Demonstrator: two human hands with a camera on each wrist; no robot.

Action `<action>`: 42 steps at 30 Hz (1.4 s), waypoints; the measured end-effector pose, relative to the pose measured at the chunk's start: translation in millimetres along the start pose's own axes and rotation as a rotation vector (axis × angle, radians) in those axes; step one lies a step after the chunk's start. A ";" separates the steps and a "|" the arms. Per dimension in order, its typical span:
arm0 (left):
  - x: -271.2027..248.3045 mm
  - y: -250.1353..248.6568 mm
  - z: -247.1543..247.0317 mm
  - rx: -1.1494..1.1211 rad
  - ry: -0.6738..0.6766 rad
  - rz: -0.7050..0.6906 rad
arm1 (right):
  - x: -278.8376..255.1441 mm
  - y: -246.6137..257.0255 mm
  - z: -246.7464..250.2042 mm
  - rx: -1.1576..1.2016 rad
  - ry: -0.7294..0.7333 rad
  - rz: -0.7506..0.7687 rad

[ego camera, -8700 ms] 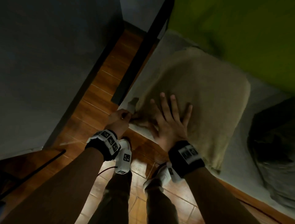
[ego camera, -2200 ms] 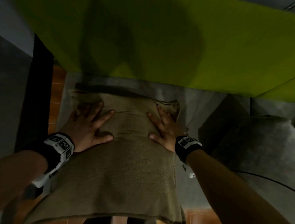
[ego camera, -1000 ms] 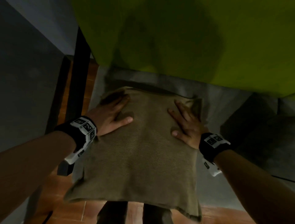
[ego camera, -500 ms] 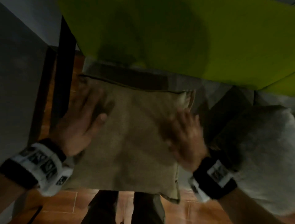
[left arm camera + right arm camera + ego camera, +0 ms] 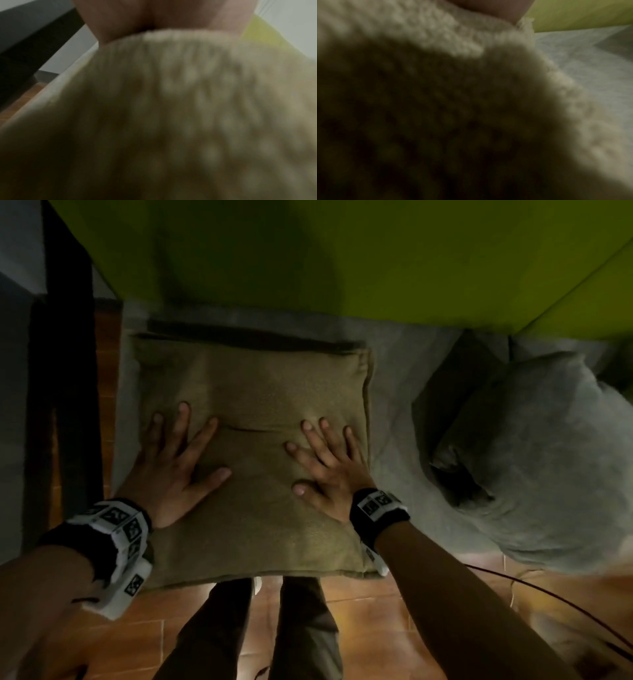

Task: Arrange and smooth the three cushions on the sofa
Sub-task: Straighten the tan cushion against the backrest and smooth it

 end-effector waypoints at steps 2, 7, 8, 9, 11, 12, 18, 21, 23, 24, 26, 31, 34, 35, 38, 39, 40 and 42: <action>1.9 -0.6 3.4 -0.012 0.031 -0.009 | -4.1 -5.5 6.3 0.018 -0.007 -0.072; -9.2 -4.1 18.7 -0.082 0.025 -0.003 | -31.8 -25.2 20.9 0.360 0.016 -0.401; -13.7 -6.0 25.6 -0.128 0.003 0.003 | -40.4 -30.6 22.7 0.477 0.040 -0.492; -17.5 -9.2 34.6 -0.186 -0.029 0.013 | -50.5 -36.2 23.9 0.618 0.066 -0.593; -26.6 -10.4 58.7 -0.322 -0.135 0.089 | -70.8 -47.1 26.9 0.829 0.080 -0.755; -27.8 -1.7 70.1 -0.333 -0.211 0.149 | -78.1 -54.9 32.2 0.838 0.041 -0.793; -34.9 48.3 66.7 -0.323 -0.154 0.478 | -80.5 -98.6 49.1 0.866 -0.193 -0.904; -35.4 46.7 66.9 -0.327 -0.143 0.545 | -66.9 -98.0 43.4 0.848 -0.054 -0.836; -33.8 43.7 67.0 -0.259 -0.119 0.549 | -61.4 -100.1 36.2 0.786 0.003 -0.820; -30.9 43.1 68.0 -0.211 -0.125 0.539 | -60.4 -101.6 32.0 0.746 0.023 -0.821; -27.6 43.5 68.3 -0.132 -0.127 0.525 | -60.9 -106.0 23.1 0.675 0.046 -0.823; -28.0 68.3 74.2 -0.060 -0.230 0.541 | -68.1 -117.4 43.2 0.396 0.021 -0.766; -31.6 68.1 80.1 -0.102 -0.339 0.538 | -74.8 -105.7 53.7 0.421 -0.016 -0.783; -35.8 59.7 83.2 -0.138 -0.397 0.514 | -76.2 -97.6 60.5 0.423 -0.073 -0.769; -62.1 5.2 93.1 -0.298 -0.555 0.282 | -79.9 -42.8 88.0 0.389 -0.224 -0.495; -75.3 -18.1 87.4 -0.313 -0.510 0.179 | -82.7 -15.2 94.7 0.357 -0.238 -0.364; -87.3 -36.5 75.1 -0.292 -0.423 0.091 | -85.5 11.2 95.4 0.298 -0.251 -0.232; -104.1 -52.3 40.5 -0.130 -0.267 -0.032 | -91.4 45.2 69.7 0.169 -0.226 -0.046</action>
Point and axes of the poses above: each hand's wrist, its own x-axis towards the middle knuckle, its own z-axis out of the back of the hand, y = z × x, the point moved 9 cm from there along x, towards the middle knuckle, and after that the axes turned 11 degrees about -y, right-handed, at the moved point
